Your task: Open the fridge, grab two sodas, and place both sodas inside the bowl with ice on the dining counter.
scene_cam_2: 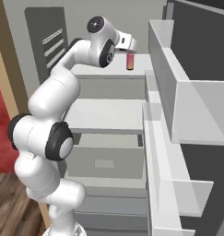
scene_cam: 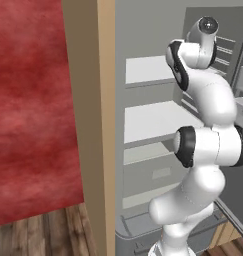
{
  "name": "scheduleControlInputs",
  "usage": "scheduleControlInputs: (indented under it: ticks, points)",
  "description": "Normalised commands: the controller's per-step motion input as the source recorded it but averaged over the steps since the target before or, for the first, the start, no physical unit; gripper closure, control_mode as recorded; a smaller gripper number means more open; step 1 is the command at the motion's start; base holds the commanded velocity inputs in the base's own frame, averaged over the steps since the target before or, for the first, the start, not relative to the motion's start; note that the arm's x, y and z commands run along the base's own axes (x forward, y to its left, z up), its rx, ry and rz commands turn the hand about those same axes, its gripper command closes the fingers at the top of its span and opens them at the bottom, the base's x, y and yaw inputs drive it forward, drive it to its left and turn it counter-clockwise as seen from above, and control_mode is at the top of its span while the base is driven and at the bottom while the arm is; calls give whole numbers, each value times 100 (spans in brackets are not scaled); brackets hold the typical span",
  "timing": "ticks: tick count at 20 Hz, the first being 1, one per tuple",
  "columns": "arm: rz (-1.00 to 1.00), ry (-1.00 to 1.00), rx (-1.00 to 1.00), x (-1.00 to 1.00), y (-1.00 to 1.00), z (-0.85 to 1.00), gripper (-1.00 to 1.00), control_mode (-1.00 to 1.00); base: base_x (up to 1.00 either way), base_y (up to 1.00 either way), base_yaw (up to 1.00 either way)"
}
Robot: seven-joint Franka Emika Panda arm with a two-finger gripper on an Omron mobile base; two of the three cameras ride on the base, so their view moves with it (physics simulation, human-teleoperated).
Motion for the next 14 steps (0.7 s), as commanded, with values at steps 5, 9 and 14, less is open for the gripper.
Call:
scheduleControlInputs:
  ticks: [5,9,14]
  points:
    - [-2,1,0,23,-4,-11,-100,-100,0,0,0]
    - [0,-1,0,12,-6,-8,-100,-100,0,0,0]
    - [0,0,0,20,-1,-3,-100,-100,0,0,0]
